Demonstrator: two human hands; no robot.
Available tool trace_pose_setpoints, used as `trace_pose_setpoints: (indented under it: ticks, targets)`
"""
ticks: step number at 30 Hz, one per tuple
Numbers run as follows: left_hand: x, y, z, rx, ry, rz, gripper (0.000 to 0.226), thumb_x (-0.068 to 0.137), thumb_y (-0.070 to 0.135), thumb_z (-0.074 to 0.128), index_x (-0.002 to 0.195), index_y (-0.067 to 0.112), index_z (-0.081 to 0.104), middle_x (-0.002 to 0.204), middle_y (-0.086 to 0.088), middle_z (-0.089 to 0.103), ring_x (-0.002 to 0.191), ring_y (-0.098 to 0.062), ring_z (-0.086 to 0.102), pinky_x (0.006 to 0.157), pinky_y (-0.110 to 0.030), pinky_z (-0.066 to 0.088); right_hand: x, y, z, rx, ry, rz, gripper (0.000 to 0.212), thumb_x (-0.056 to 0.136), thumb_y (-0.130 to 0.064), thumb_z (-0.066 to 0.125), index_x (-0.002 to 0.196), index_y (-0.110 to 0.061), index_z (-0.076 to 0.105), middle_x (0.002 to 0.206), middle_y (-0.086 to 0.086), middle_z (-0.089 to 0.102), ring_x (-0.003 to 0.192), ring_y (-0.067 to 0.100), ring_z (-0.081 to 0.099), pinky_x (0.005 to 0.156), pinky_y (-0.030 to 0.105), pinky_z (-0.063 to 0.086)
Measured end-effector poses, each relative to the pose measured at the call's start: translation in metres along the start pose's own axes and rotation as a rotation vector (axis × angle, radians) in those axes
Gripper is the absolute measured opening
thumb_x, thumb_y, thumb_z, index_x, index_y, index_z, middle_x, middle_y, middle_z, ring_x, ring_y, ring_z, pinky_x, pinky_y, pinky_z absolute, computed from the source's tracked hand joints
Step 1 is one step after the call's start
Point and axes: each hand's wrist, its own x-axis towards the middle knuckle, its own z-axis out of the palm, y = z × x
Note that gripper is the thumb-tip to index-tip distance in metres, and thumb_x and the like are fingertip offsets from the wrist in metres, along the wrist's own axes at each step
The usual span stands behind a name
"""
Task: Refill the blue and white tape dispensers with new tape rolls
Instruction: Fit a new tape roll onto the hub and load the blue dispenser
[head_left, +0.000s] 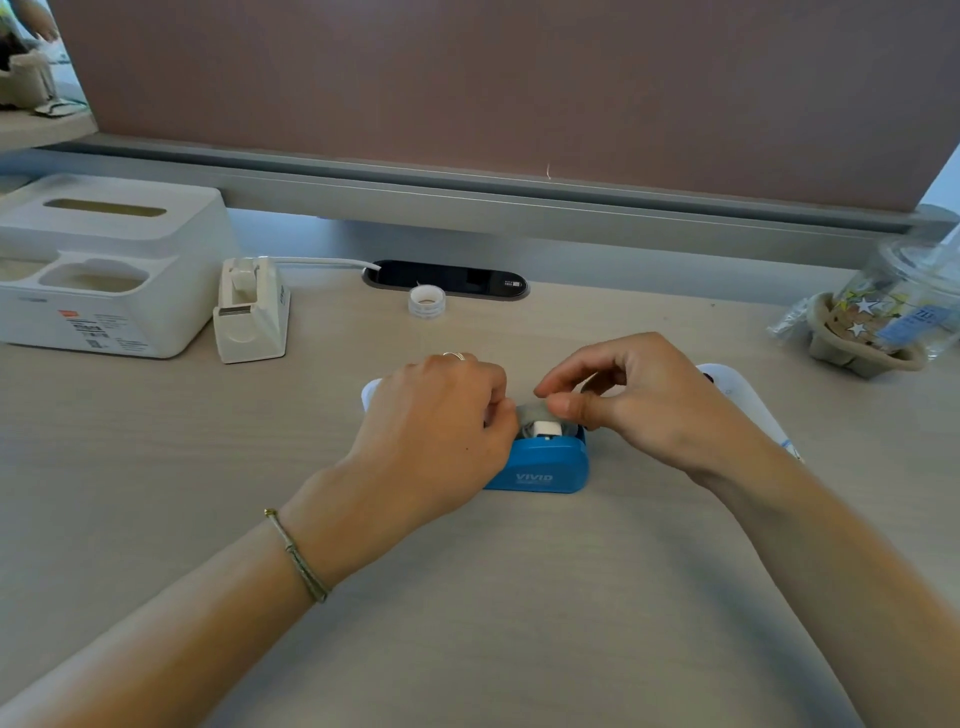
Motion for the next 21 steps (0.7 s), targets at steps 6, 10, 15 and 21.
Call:
trace_pose_setpoints:
  ticks: [6,10,15,21]
  targets:
    - [0.002,0.0,-0.002,-0.111,0.019,-0.078,0.027,0.091,0.033,0.054,0.069,0.019,0.061,0.063,0.003,0.058,0.062,-0.022,0.059,0.065,-0.043,0.055,0.001,-0.004,0.0,0.093,-0.043,0.06,0.014,0.083,-0.011,0.08,0.077,-0.023,0.081,0.076,-0.003,0.078,0.067,0.008,0.062,0.064,0.025,0.056]
    - [0.002,-0.005,-0.003,-0.173,0.006,-0.098,0.028,0.09,0.031,0.055,0.068,0.018,0.062,0.061,0.002,0.061,0.061,-0.019,0.059,0.063,-0.04,0.055,0.004,-0.003,0.004,0.133,-0.04,0.08,0.011,0.084,-0.011,0.079,0.078,-0.019,0.081,0.06,-0.013,0.071,0.064,0.008,0.06,0.064,0.025,0.053]
    - [0.002,-0.008,-0.003,-0.221,-0.003,-0.111,0.027,0.091,0.032,0.057,0.069,0.019,0.065,0.068,0.004,0.067,0.069,-0.016,0.063,0.066,-0.039,0.057,0.007,-0.006,0.011,0.18,-0.035,0.106,0.007,0.082,-0.014,0.081,0.075,-0.016,0.081,0.062,-0.011,0.071,0.064,0.006,0.059,0.071,0.027,0.051]
    - [0.002,-0.009,-0.006,-0.257,-0.028,-0.118,0.028,0.092,0.031,0.058,0.067,0.02,0.064,0.069,0.004,0.068,0.069,-0.014,0.063,0.056,-0.025,0.049,0.006,0.0,0.004,0.281,-0.081,0.162,0.02,0.083,0.002,0.075,0.072,-0.015,0.076,0.079,0.003,0.075,0.074,0.014,0.063,0.073,0.032,0.053]
